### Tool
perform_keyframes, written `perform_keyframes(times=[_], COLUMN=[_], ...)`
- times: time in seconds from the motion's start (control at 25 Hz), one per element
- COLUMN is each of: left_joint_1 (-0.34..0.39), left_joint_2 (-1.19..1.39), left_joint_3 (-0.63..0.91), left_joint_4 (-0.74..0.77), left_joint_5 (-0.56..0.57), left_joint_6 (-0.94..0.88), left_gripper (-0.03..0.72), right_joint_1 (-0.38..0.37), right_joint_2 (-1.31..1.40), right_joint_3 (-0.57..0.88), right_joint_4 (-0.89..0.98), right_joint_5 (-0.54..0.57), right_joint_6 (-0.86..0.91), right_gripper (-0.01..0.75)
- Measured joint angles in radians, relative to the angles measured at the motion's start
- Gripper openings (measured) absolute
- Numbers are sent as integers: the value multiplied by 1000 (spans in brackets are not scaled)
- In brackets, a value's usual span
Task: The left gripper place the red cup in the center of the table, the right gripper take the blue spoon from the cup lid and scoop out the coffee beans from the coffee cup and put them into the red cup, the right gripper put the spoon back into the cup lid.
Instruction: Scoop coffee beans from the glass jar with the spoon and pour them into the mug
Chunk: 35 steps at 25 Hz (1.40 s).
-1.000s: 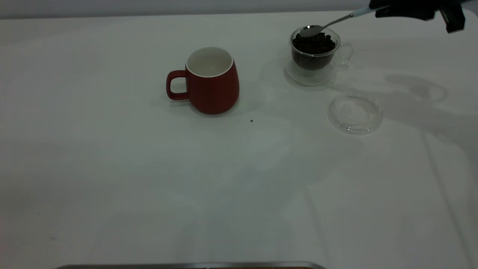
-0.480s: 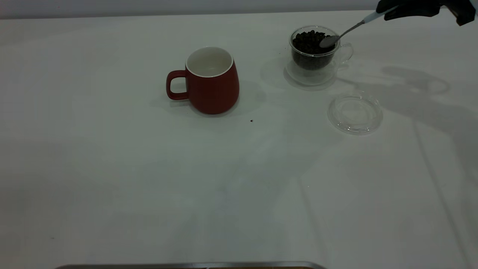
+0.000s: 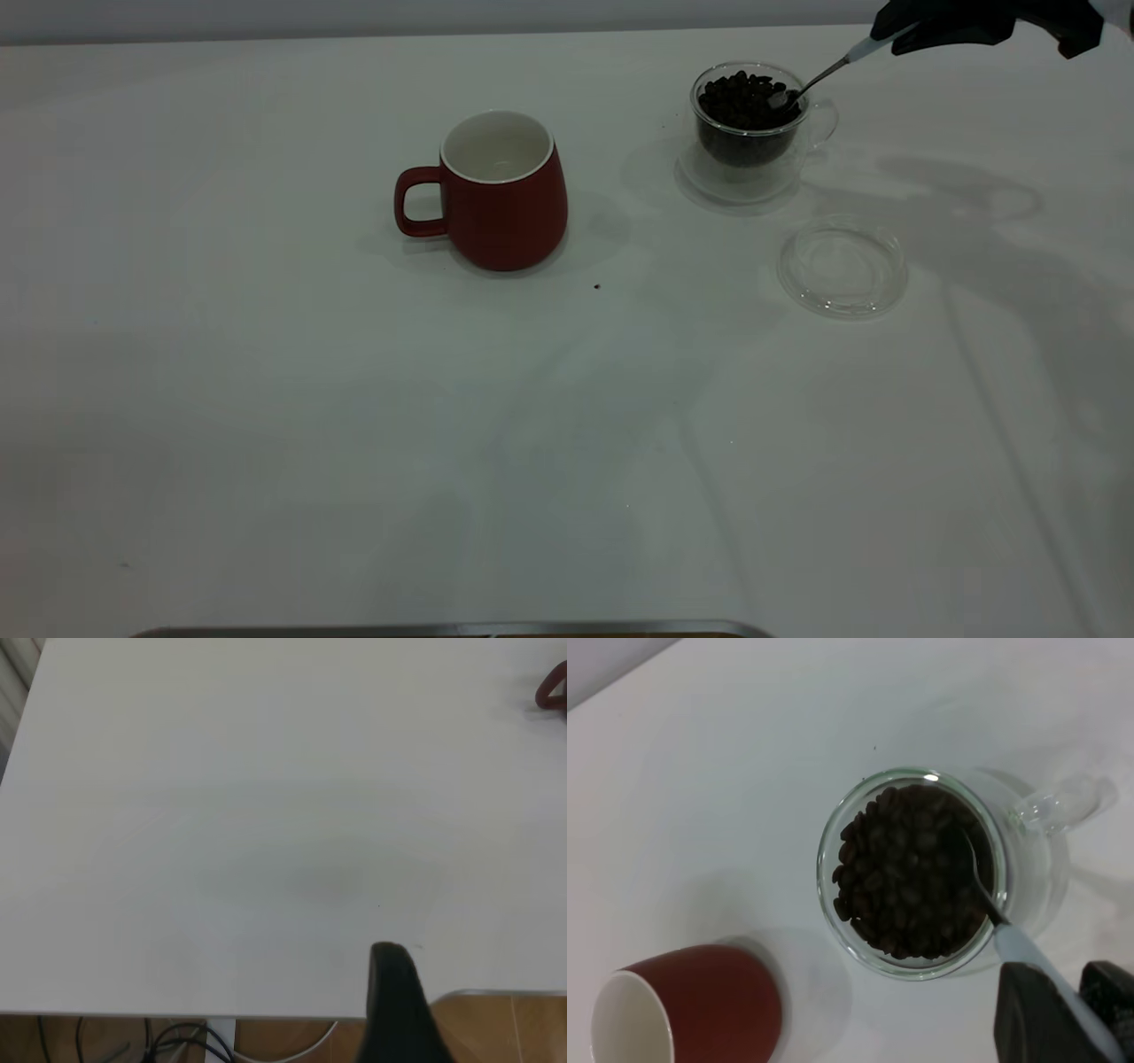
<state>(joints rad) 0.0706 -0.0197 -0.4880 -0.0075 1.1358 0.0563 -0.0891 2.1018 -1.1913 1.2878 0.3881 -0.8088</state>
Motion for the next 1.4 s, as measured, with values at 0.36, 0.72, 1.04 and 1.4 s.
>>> perform_keyframes(times=[0.36, 0.72, 1.04, 1.4], left_joint_1=[0, 0, 0, 0], left_joint_2=[0, 0, 0, 0], left_joint_3=[0, 0, 0, 0], left_joint_4=[0, 0, 0, 0], left_joint_5=[0, 0, 0, 0], left_joint_6=[0, 1, 1, 1], left_gripper=[535, 535, 535, 535], right_joint_1=[0, -57, -129, -171], right_joint_2=[41, 99, 119, 119], right_joint_3=[-3, -3, -3, -3], right_joint_4=[60, 245, 282, 281], right_joint_5=[57, 176, 282, 349], right_joint_6=[-51, -217, -273, -285], right_gripper=[115, 115, 114, 114])
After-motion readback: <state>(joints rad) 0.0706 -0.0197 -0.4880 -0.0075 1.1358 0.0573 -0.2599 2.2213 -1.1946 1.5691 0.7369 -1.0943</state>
